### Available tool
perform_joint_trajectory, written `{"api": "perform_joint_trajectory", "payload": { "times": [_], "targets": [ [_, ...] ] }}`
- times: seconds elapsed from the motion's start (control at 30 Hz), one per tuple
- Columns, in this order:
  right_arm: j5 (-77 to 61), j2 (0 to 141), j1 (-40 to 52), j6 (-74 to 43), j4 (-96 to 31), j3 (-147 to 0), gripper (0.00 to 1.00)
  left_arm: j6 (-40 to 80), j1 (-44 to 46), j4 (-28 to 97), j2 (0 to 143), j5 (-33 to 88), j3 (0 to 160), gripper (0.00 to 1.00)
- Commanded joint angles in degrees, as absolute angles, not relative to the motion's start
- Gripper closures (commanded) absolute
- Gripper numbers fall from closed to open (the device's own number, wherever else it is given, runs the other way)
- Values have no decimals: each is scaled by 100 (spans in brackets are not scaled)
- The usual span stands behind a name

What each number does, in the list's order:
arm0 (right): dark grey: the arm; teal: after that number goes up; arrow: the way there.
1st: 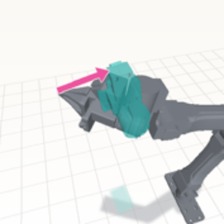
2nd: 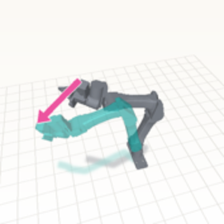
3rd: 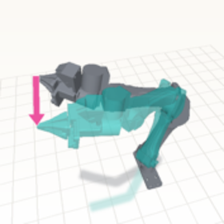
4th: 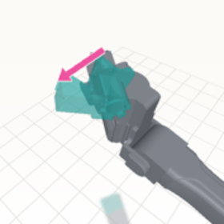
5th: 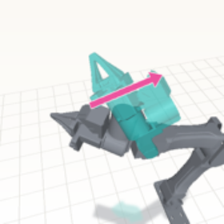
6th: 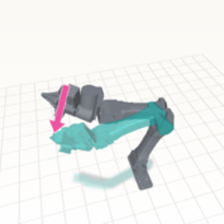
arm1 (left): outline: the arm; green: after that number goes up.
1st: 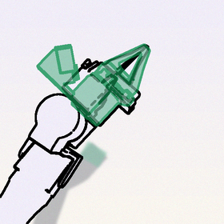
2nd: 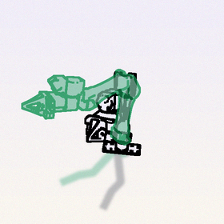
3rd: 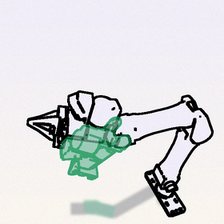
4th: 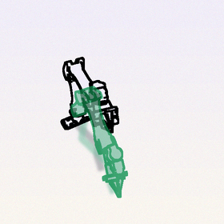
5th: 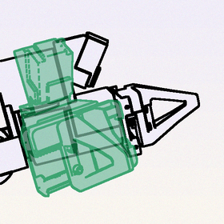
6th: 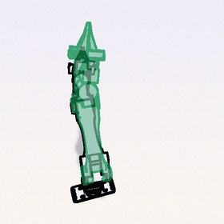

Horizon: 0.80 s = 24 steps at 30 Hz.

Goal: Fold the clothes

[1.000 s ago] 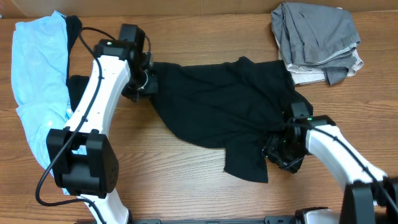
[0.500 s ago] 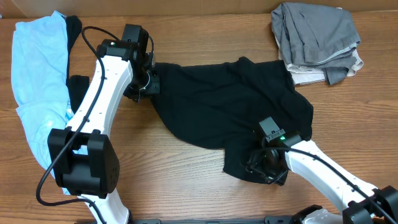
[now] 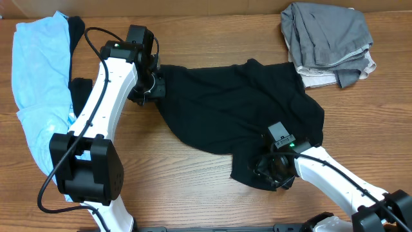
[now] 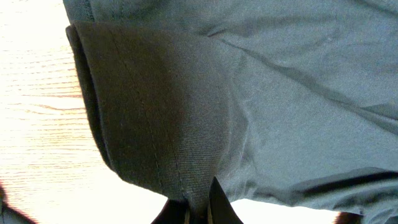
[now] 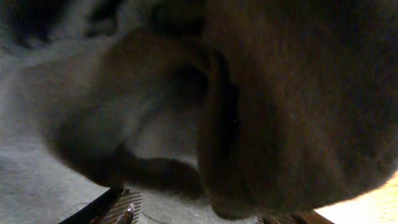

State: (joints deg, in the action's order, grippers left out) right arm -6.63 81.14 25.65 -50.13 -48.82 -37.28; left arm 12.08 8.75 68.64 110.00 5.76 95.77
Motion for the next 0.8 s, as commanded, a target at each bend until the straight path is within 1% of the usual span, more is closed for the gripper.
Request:
{"api": "perform_joint_trajectory", "payload": {
  "times": [0.0,0.1,0.13,0.17,0.2,0.23,0.27,0.37,0.5,0.63,0.77],
  "targets": [
    [-891,8156,2578,-5087,-4862,-3592,41,1199,856,6890,10908,537,9570,96],
    [-1024,8156,2578,-5087,-4864,-3524,49,1201,856,6921,10908,537,9570,96],
    [-1046,8156,2578,-5087,-4869,-3505,54,1201,856,6925,10908,537,9570,96],
    [-1046,8156,2578,-5087,-4871,-3487,63,1201,856,6932,10908,537,9570,96],
    [-1037,8156,2578,-5085,-4871,-3487,79,1199,856,6938,10908,537,9570,96],
    [-1037,8156,2578,-5085,-4847,-3487,92,1201,856,6941,10906,537,9570,95],
    [-1015,8154,2578,-5087,-4810,-3489,96,1199,856,6938,10906,537,9570,96],
    [-871,8040,2565,-5046,-4884,-3686,96,1186,843,6952,10881,537,9668,96],
    [-357,7535,2440,-4648,-5730,-4637,96,1166,725,7253,10768,537,10302,96],
    [325,7002,2003,-4066,-6816,-6281,96,1009,554,7664,10516,528,11378,96],
    [609,6869,1236,-3301,-7620,-8399,96,982,362,8016,10230,301,12521,96]
  ]
}}
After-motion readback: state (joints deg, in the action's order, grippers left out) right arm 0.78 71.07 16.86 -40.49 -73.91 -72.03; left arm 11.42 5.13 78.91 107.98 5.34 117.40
